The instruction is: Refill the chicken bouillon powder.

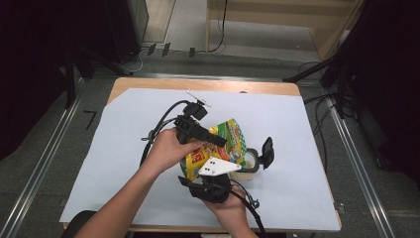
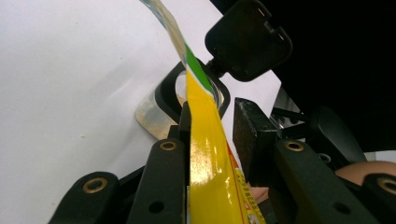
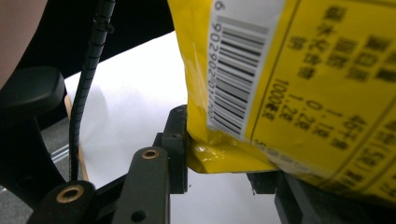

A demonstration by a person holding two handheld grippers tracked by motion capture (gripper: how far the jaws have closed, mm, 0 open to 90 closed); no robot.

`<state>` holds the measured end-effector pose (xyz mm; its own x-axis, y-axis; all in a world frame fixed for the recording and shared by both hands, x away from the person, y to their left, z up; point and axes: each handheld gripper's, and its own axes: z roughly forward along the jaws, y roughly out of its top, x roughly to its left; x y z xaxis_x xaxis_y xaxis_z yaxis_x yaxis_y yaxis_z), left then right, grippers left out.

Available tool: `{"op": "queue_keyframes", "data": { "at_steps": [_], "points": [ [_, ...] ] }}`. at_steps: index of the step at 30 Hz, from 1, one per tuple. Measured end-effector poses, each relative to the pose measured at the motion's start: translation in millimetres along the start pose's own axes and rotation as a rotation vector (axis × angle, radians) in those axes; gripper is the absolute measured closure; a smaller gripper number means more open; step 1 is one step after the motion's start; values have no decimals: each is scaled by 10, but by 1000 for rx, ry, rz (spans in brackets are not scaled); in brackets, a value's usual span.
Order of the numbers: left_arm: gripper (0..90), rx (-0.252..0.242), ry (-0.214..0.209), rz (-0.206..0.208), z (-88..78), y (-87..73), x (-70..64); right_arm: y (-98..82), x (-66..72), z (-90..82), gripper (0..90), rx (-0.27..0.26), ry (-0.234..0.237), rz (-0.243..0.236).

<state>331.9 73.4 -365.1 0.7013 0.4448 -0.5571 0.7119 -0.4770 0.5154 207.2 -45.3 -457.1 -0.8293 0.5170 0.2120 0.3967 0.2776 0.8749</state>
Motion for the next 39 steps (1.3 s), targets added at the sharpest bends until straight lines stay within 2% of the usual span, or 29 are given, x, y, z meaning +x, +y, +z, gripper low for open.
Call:
{"op": "queue_keyframes", "data": {
  "at_steps": [3,4,7,13,19,23,26,30,35,39],
  "points": [
    [729,-6,-35,-1,-15,-20,34,-1,15,-6,662,4,-3,-9],
    [727,-7,-33,2,-19,-22,33,0,18,-6,662,3,-5,-13],
    [679,-15,-12,12,-13,-31,2,-1,15,0,662,3,-8,-12],
    [704,-20,55,24,-1,-44,-55,-14,19,6,662,2,-10,-12],
    [710,-29,60,25,-16,-33,-75,-4,18,-1,662,-2,-11,-13],
    [715,-45,56,24,-37,-27,-76,9,13,-1,661,-8,-15,-24],
    [737,-64,52,12,-63,-16,-88,20,-2,4,658,-3,-3,-14],
    [791,-63,84,27,-60,-18,-119,28,-1,7,657,-4,-5,-16],
    [803,-58,111,44,-41,-11,-168,19,8,33,628,5,-7,-13],
    [807,-56,102,43,-37,-9,-197,13,13,47,650,10,-8,-8]
  ]
}}
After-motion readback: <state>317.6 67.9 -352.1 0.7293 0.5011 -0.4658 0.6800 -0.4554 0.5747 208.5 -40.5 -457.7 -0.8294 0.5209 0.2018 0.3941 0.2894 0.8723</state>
